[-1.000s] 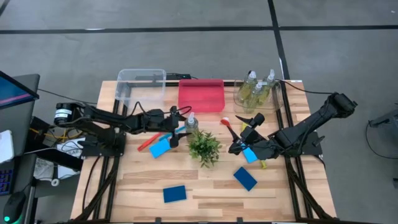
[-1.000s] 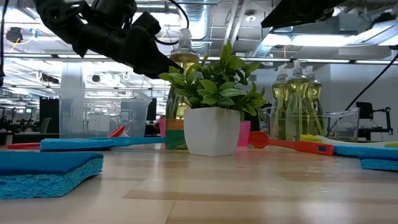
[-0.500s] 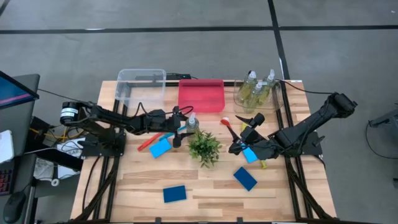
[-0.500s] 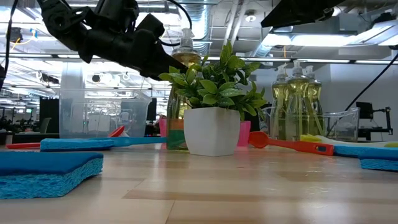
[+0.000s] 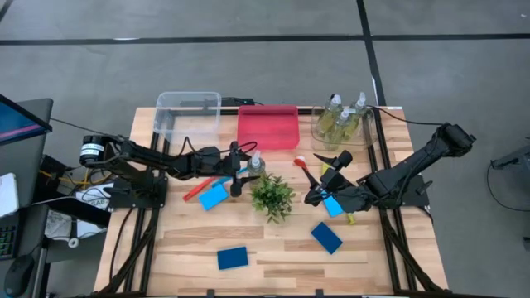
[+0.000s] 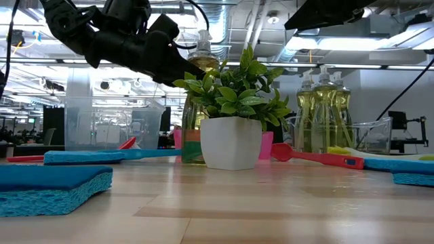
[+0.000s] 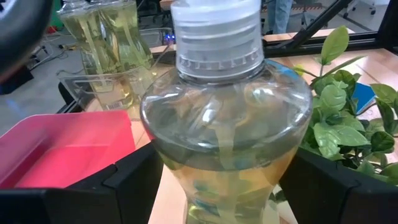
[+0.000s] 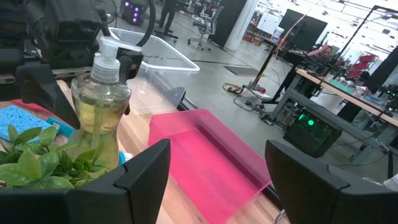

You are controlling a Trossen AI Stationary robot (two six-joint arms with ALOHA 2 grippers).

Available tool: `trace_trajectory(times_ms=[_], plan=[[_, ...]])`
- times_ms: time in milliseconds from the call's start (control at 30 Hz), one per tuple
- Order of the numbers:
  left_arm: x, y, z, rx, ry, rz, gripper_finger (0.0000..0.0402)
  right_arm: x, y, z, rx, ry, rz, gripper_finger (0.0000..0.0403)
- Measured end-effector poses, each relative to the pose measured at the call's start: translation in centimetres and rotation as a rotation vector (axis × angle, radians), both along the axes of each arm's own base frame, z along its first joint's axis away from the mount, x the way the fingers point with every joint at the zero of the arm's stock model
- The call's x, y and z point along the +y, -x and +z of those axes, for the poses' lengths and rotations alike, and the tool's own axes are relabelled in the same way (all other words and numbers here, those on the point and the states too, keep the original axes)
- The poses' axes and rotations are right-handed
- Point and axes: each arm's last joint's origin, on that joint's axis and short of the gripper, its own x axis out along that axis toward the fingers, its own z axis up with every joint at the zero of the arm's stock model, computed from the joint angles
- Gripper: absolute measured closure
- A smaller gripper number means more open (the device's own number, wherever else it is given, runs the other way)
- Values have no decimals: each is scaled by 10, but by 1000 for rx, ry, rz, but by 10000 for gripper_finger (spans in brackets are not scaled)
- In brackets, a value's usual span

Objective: Pick & Place Kitchen Sink Supplies
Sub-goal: Put the green dishwashing liquid dispenser into the right transparent bin

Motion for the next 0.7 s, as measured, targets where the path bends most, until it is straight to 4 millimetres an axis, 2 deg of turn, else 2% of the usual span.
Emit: trace_trajectory(times_ms=[433, 700], plan=[[0, 0, 0, 0, 1, 1, 162, 0, 0, 0, 0, 0, 0, 147], [0, 0, 0, 0, 2, 2, 161, 0, 0, 0, 0, 0, 0, 147]])
